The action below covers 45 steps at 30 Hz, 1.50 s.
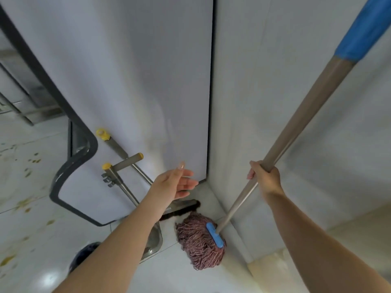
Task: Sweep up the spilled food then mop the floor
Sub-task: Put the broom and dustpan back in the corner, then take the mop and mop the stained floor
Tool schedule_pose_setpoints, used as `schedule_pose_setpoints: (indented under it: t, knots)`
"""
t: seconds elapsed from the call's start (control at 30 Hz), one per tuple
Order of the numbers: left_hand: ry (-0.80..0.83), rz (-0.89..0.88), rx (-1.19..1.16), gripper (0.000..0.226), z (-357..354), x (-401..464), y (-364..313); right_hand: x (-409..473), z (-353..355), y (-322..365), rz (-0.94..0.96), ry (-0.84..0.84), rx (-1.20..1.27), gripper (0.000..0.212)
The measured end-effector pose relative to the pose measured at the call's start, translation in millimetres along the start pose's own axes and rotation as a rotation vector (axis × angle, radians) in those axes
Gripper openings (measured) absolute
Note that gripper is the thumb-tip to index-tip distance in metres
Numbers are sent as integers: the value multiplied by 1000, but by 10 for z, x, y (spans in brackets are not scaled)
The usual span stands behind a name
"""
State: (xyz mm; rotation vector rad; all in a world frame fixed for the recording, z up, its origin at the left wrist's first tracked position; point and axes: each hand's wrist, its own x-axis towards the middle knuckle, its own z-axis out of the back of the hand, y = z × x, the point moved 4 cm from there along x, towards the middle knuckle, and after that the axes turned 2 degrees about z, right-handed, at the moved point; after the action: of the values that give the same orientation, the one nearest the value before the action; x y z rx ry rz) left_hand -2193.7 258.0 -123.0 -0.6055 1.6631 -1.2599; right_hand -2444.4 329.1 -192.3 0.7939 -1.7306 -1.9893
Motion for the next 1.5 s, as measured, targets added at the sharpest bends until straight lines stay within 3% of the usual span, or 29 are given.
schedule_pose_setpoints:
  t: [0.1, 0.27, 0.8, 0.97, 1.27, 1.5]
  knots:
    - [6, 8, -3, 38, 67, -47, 14, -91, -22, 449, 127, 32, 86, 50]
    - [31, -22, -47, 39, 64, -67, -50, -282, -105, 1118, 199, 87, 166, 42]
    - [62, -59, -30, 38, 544, -56, -7, -814, -535, 1993, 338, 118, 209, 40]
    - [126, -95, -17, 36, 439, -46, -111, -988, -537, 2078, 316, 163, 150, 32]
    - [245, -173, 63, 32, -63, -524, -220, -1394, -300, 1930, 277, 249, 85, 41]
    - [212, -137, 137, 30, -491, -1192, 256, -1923, 87, 1666, 249, 376, 99, 46]
